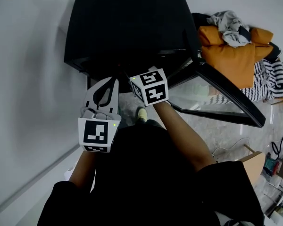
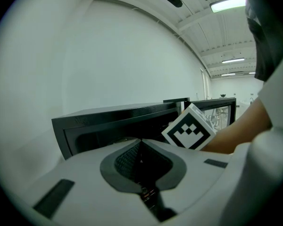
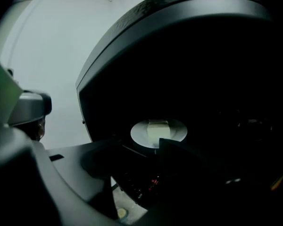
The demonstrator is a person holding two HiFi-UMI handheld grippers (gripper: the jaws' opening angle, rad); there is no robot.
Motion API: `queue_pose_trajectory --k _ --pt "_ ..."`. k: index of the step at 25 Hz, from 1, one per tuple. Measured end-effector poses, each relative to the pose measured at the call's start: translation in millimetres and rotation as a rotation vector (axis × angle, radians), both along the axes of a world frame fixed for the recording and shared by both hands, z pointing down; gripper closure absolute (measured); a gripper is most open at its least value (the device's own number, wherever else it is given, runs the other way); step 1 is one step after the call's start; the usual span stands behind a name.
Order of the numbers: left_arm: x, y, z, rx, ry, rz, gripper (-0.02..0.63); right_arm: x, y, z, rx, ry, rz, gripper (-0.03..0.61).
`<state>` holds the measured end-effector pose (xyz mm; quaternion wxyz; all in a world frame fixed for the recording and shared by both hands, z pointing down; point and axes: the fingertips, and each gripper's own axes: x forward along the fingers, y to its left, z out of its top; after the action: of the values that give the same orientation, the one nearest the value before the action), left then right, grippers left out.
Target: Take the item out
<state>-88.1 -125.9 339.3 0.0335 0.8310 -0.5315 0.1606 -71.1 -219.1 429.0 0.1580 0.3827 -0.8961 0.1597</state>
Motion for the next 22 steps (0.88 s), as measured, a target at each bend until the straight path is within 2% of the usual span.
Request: queue_pose_trajectory --k 6,10,14,22 --pt "-8.7 1.0 0.2 -0.001 0.003 -0.022 0.606 -8.7 -8.0 6.6 0.105 0.159 -0.079 0.304" --pt "-16.1 0.1 1.9 -0.007 0.008 -0.036 0.606 -20.6 -10.7 20.3 0.112 0.227 -0.155 0.304" --pt "-21.2 0.0 0.7 -0.004 0.006 -0.047 0.606 -26.0 -13.4 17.8 0.137 0.25 -0.191 0.304" --pt "-23.7 0.6 -1.2 0.0 0.013 -0.058 0.606 -34.9 -15.4 27.7 0.144 0.378 -0.268 0.304"
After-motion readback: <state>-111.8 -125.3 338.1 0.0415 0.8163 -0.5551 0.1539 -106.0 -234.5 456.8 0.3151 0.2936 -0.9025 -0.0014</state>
